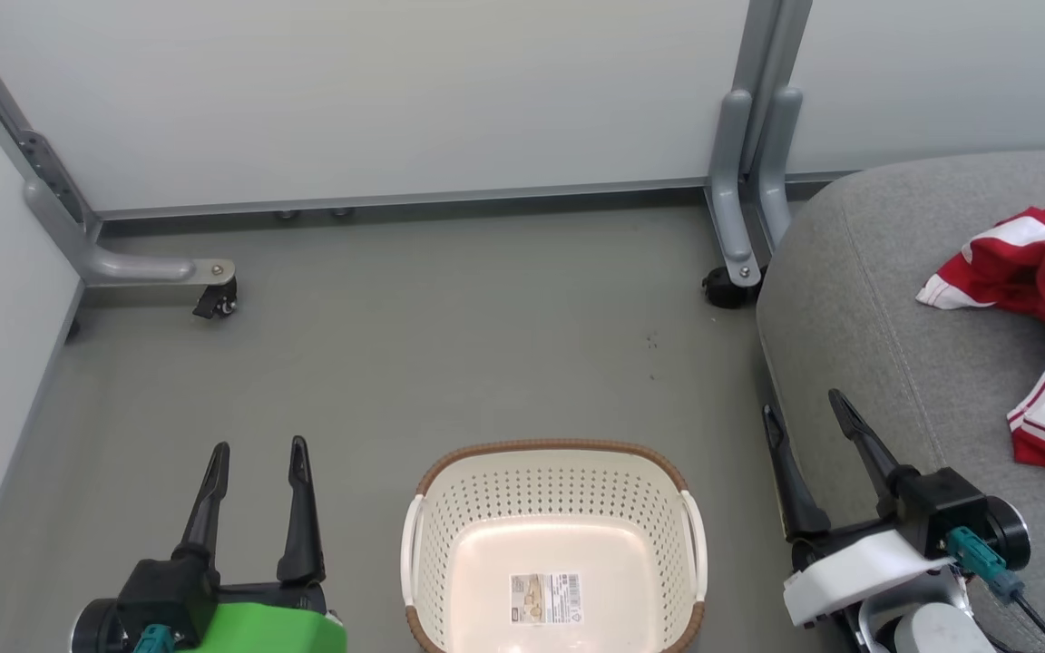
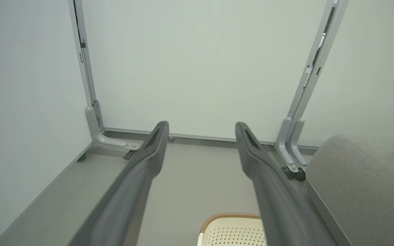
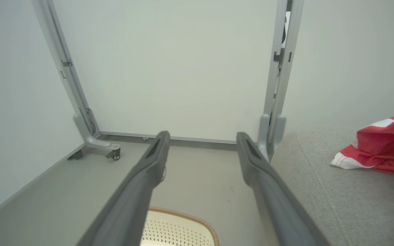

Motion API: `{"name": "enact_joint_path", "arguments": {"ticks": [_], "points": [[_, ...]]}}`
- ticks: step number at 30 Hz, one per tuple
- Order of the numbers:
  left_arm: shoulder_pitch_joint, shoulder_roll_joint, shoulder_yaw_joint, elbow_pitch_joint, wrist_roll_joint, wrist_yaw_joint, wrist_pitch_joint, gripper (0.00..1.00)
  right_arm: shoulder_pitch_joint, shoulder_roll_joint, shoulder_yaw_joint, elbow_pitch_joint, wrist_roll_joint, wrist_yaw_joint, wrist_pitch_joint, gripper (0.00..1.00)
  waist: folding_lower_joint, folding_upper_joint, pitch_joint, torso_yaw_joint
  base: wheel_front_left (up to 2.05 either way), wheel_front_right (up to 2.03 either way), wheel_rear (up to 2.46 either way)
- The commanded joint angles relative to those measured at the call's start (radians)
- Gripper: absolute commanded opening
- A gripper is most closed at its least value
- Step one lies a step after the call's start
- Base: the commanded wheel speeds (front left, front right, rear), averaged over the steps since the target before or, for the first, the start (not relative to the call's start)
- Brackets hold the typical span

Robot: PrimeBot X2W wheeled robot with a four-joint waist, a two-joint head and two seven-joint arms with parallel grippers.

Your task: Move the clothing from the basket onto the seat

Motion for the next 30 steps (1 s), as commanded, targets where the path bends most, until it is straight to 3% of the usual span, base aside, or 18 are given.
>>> {"name": "enact_joint_path", "arguments": {"ticks": [1, 9, 18, 28, 29, 30], "points": [[0.021, -0.002, 0.006, -0.026, 0.022, -0.017, 0.0, 1.0, 0.03, 0.005, -0.009, -0.028, -0.013, -0.001, -0.003, 1.0, 0.0001, 0.0, -0.03, 0.025, 0.0, 0.0, 0.0], [0.101, -0.008, -0.001, -0.097, 0.108, -0.058, -0.001, 1.0, 0.143, 0.026, -0.021, -0.136, -0.045, -0.001, -0.003, 1.0, 0.0001, 0.0, -0.053, 0.004, 0.0, 0.0, 0.0], [0.128, -0.009, -0.013, -0.082, 0.094, -0.041, 0.0, 1.0, 0.173, 0.033, -0.068, -0.151, -0.048, -0.001, -0.003, 1.0, 0.0001, 0.0, -0.067, -0.02, 0.0, 0.0, 0.0], [0.136, -0.009, -0.001, -0.067, 0.111, -0.06, 0.0, 1.0, 0.194, 0.034, -0.076, -0.155, -0.055, -0.001, -0.003, 1.0, 0.0001, 0.0, -0.087, -0.018, 0.0, 0.0, 0.0], [0.121, -0.009, -0.006, -0.067, 0.111, -0.059, 0.0, 0.0, 0.18, 0.035, -0.074, -0.15, -0.051, 0.0, 0.0, 0.0, 0.0001, 0.0, -0.086, -0.019, 0.0, 0.0, 0.0], [0.121, -0.009, -0.007, -0.062, 0.111, -0.058, 0.0, 0.0, 0.181, 0.035, -0.073, -0.145, -0.05, 0.0, 0.0, 0.0, 0.0001, 0.0, -0.087, -0.018, 0.0, 0.0, 0.0]]}}
